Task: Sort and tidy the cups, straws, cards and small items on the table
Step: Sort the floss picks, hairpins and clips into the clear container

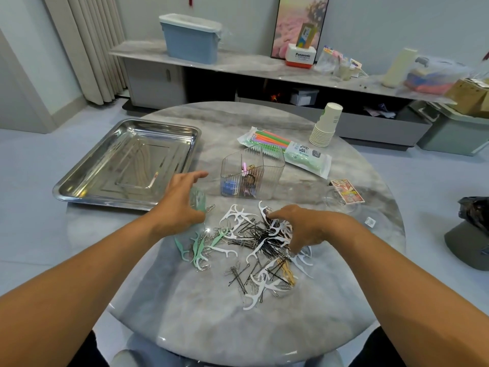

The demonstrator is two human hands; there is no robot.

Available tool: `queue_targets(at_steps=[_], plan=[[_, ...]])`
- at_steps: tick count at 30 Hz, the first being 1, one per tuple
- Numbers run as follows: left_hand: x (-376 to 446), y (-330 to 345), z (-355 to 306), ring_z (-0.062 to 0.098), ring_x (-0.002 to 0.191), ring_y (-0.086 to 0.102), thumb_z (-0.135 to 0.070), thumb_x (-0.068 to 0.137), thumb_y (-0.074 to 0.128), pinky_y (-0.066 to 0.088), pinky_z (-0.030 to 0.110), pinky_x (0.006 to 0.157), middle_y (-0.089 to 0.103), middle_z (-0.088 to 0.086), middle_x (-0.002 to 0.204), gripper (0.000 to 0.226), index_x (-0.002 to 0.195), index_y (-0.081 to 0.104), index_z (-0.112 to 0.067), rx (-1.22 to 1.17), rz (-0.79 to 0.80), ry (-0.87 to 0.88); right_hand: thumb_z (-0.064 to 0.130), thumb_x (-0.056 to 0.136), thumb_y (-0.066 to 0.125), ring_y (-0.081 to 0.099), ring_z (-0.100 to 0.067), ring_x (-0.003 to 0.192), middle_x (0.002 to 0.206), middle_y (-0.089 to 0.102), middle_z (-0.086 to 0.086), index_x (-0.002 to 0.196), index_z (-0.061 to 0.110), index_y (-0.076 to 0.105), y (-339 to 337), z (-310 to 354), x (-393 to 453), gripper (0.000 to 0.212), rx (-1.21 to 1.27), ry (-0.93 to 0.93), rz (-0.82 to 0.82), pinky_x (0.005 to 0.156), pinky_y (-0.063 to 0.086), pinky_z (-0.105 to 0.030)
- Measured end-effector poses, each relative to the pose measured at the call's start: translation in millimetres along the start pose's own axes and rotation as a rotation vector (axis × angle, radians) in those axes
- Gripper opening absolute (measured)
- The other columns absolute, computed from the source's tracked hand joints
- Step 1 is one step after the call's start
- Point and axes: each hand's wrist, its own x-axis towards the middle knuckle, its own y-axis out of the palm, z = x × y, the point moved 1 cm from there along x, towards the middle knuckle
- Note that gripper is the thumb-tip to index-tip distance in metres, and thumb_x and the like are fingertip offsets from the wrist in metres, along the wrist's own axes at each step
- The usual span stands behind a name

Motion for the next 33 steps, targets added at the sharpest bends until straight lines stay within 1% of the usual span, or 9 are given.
queue_targets(at_steps=[4, 7, 10, 12, 15, 19, 22, 29, 33], plan=[[-6.9, 1.9, -19.8, 0.007, 0.137, 0.024, -0.036, 0.082, 0.08, 0.026, 0.034, 0.111, 0.026, -0.009, 0.153, 0.09, 0.153, 0.025, -0.041, 0.114, -0.143, 0.17, -0.003, 0.087, 0.065, 0.059, -0.03, 0.121, 0.155, 0.041, -0.006, 0.156, 0.031, 0.035, -5.1, -8.8, -9.2, 0.083, 0.046, 0.074, -0.095, 0.086, 0.059, -0.037], [-11.0, 14.5, -47.1, -0.001, 0.131, 0.032, -0.031, 0.093, 0.067, 0.028, 0.029, 0.111, 0.042, -0.012, 0.145, 0.06, 0.147, 0.041, -0.035, 0.16, -0.251, 0.334, 0.0, 0.093, 0.061, 0.064, -0.033, 0.11, 0.138, 0.053, -0.013, 0.149, 0.013, 0.046, -6.2, -18.8, -10.3, 0.06, 0.052, 0.22, -0.176, 0.079, 0.061, -0.038], [-14.0, 36.5, -61.9, 0.003, 0.127, 0.044, -0.02, 0.098, 0.061, 0.036, 0.029, 0.109, 0.051, -0.014, 0.139, 0.048, 0.143, 0.048, -0.033, 0.143, -0.088, 0.356, 0.018, 0.076, 0.088, 0.066, -0.024, 0.088, 0.124, 0.056, -0.008, 0.153, 0.022, 0.038, -1.1, -26.4, -12.3, 0.092, 0.295, 0.243, -0.13, 0.077, 0.063, -0.038], [-14.9, 51.2, -60.2, 0.007, 0.134, 0.043, -0.019, 0.099, 0.06, 0.034, 0.03, 0.113, 0.048, -0.011, 0.148, 0.05, 0.146, 0.047, -0.032, 0.191, 0.044, 0.336, 0.033, 0.062, 0.097, 0.064, -0.026, 0.105, 0.144, 0.046, -0.009, 0.155, 0.033, 0.032, 3.4, -24.5, -10.9, 0.114, 0.32, 0.162, -0.12, 0.088, 0.061, -0.041], [-11.0, 66.3, -50.7, 0.017, 0.149, 0.03, -0.017, 0.1, 0.059, 0.027, 0.039, 0.122, 0.033, -0.003, 0.162, 0.06, 0.154, 0.036, -0.028, 0.299, 0.176, 0.264, 0.044, 0.06, 0.096, 0.044, -0.035, 0.135, 0.154, 0.029, -0.007, 0.152, 0.04, 0.034, 13.5, -19.5, -2.4, 0.111, 0.17, 0.101, -0.187, 0.108, 0.046, -0.048], [-5.9, 74.7, -35.2, 0.026, 0.155, 0.014, -0.027, 0.1, 0.06, 0.019, 0.046, 0.125, 0.013, 0.006, 0.169, 0.07, 0.159, 0.024, -0.028, 0.404, 0.271, 0.115, 0.032, 0.069, 0.094, 0.064, -0.025, 0.103, 0.128, 0.051, -0.003, 0.123, 0.033, 0.058, 17.3, -14.5, 4.4, 0.064, 0.297, 0.035, -0.221, 0.075, 0.056, -0.032], [-4.8, 75.8, -29.1, 0.029, 0.154, 0.017, -0.035, 0.099, 0.061, 0.02, 0.046, 0.124, 0.013, 0.007, 0.168, 0.072, 0.16, 0.021, -0.03, 0.436, 0.335, 0.074, 0.028, 0.075, 0.091, 0.06, -0.013, 0.075, 0.093, 0.059, 0.006, 0.107, 0.027, 0.063, 16.0, -13.4, 7.2, 0.043, 0.286, 0.004, -0.244, 0.058, 0.044, -0.025], [-6.0, 67.7, -36.5, 0.023, 0.15, 0.027, -0.033, 0.1, 0.061, 0.025, 0.042, 0.123, 0.027, 0.002, 0.164, 0.064, 0.156, 0.032, -0.025, 0.351, 0.255, 0.111, 0.038, 0.08, 0.085, 0.067, -0.015, 0.085, 0.104, 0.073, 0.003, 0.116, 0.021, 0.074, 2.0, -10.8, 4.9, 0.042, 0.186, 0.029, -0.401, 0.083, 0.056, -0.035], [-6.7, 57.4, -49.3, 0.014, 0.134, 0.048, -0.035, 0.1, 0.06, 0.038, 0.03, 0.106, 0.041, -0.003, 0.157, 0.055, 0.151, 0.041, -0.03, 0.179, 0.185, 0.1, 0.039, 0.078, 0.086, 0.065, -0.008, 0.081, 0.094, 0.074, 0.006, 0.1, 0.022, 0.079, -9.9, -15.2, 1.5, 0.028, 0.315, 0.043, -0.414, 0.079, 0.052, -0.031]])
